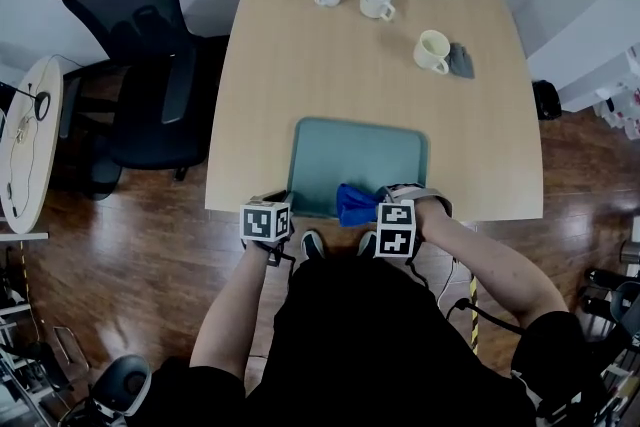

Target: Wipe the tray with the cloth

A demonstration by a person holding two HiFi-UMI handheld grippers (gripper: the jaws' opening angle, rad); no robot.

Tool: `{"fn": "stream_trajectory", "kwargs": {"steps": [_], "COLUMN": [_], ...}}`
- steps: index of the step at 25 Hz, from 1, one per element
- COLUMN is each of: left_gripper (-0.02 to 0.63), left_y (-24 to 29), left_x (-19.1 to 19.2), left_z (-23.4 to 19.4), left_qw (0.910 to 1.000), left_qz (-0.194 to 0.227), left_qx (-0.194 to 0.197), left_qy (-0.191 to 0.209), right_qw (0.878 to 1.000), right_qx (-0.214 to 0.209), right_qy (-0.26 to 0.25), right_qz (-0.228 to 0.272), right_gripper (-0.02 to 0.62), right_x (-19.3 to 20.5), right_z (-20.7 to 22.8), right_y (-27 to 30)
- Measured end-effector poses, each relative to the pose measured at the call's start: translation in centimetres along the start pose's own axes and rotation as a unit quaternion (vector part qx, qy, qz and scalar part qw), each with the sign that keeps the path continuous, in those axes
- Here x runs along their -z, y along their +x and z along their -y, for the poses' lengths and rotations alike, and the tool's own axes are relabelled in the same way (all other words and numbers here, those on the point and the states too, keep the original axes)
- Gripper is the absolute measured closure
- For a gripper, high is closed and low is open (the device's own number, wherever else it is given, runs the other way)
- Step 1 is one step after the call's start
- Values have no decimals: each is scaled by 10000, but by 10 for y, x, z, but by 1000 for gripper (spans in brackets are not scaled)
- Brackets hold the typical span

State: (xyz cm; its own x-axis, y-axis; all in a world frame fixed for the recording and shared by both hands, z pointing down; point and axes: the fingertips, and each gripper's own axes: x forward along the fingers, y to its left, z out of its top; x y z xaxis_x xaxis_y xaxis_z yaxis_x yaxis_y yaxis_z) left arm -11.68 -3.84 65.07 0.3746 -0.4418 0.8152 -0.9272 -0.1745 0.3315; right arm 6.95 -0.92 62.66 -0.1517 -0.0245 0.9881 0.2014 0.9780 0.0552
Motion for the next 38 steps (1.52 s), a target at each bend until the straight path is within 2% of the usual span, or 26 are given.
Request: {"fn": "stream_trajectory", "kwargs": {"steps": [4, 9, 12, 15, 19, 22, 28, 32, 35, 38], "left_gripper": [574, 575, 575, 575, 574, 574, 574, 575, 575, 575], "left_y": [1, -5, -3, -5, -1, -3, -2, -2, -1, -2], "left_x": [0, -2, -2, -4, -1, 1, 2, 3, 2, 3], "left_z": [1, -1, 1, -3, -2, -3, -4, -3, -2, -1], "left_qw": [10000, 9998, 9999, 9998, 10000, 9999, 10000, 9999, 9998, 9998], "left_qz": [-10, -9, -15, -16, -2, -6, 9, 14, 42, 52], "left_qx": [-26, -179, -115, -180, -94, -107, -93, -165, -195, -208], "left_qy": [22, -2, 7, -6, -20, -20, -24, -10, -11, -30], "right_qw": [9959, 9805, 9745, 9763, 9817, 9870, 9949, 9986, 9989, 9971], "right_qx": [725, 1561, 1814, 1787, 1613, 1295, 859, 353, 35, 257], "right_qy": [504, 1120, 1195, 1076, 886, 873, 479, 398, 450, 717], "right_qz": [-215, -406, -557, -581, -500, -368, -234, 9, 133, 3], "right_gripper": [454, 456, 456, 456, 455, 454, 454, 454, 454, 455], "right_x": [28, 61, 71, 69, 62, 55, 35, 21, 23, 45], "right_z": [63, 142, 176, 186, 164, 126, 41, -1, -12, 17], "right_y": [2, 1, -1, -2, -3, -4, -3, -7, -9, -10]}}
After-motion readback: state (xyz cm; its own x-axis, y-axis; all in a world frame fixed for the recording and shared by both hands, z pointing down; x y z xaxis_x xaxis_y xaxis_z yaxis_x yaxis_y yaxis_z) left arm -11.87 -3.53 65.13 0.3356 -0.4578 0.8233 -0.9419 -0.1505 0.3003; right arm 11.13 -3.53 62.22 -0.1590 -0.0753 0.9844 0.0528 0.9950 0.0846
